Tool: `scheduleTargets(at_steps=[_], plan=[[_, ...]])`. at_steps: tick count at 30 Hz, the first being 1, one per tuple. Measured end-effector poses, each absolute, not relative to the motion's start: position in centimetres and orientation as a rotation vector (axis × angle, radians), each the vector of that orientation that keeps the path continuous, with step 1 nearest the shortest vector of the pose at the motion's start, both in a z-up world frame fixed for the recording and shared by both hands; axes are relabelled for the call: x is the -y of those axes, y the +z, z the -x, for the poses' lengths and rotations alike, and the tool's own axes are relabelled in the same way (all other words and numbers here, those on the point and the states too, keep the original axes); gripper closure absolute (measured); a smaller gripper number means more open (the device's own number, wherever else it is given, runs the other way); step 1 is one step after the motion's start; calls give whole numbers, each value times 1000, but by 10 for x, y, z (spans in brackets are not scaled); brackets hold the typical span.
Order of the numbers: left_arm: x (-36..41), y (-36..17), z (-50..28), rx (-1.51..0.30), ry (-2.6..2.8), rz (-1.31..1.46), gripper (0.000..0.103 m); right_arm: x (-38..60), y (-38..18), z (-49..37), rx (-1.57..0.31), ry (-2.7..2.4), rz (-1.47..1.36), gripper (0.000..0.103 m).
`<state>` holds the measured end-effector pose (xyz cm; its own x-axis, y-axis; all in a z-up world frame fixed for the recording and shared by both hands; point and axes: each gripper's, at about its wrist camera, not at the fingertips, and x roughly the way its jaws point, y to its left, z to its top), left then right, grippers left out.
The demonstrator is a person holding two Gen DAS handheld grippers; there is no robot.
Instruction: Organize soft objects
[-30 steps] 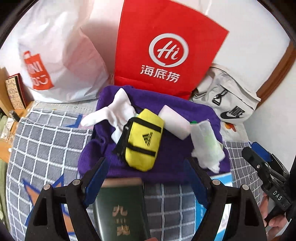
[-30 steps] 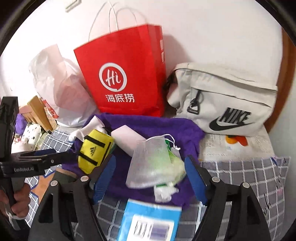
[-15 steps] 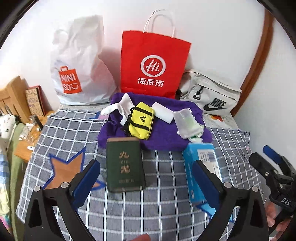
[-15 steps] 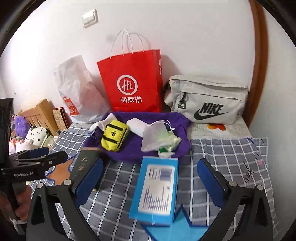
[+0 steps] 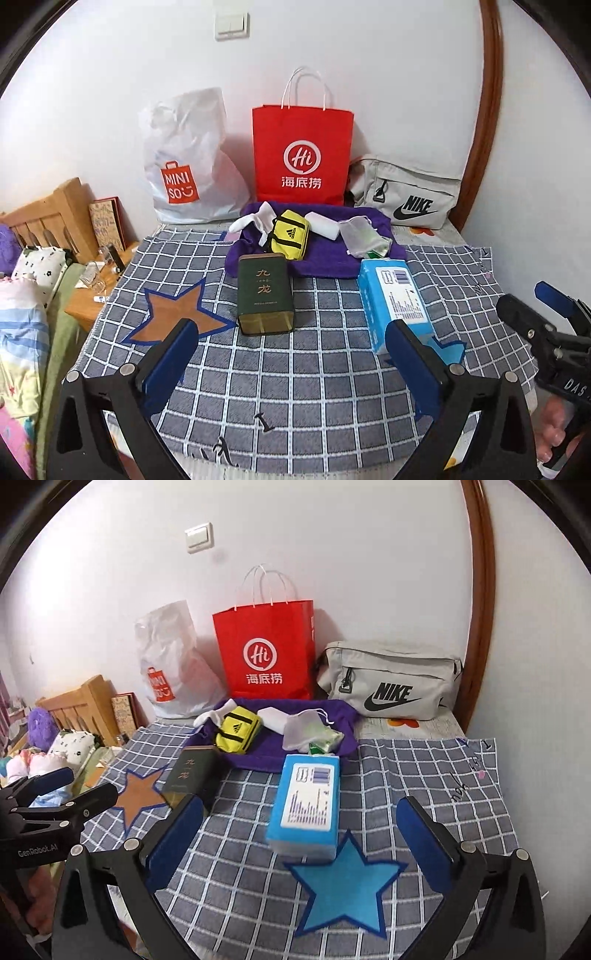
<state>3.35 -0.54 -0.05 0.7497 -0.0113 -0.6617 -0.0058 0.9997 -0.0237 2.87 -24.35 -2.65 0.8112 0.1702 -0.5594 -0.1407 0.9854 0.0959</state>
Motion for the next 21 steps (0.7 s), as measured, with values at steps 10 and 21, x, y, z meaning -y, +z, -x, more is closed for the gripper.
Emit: scheduleTargets(at_steps=[10, 21], plan=[[21, 11, 4, -665, -8, 5, 1, 246, -19, 14, -560, 181, -65, 0], [29, 15, 18, -664, -41, 23, 1, 247, -12, 26, -545, 178, -62, 0]])
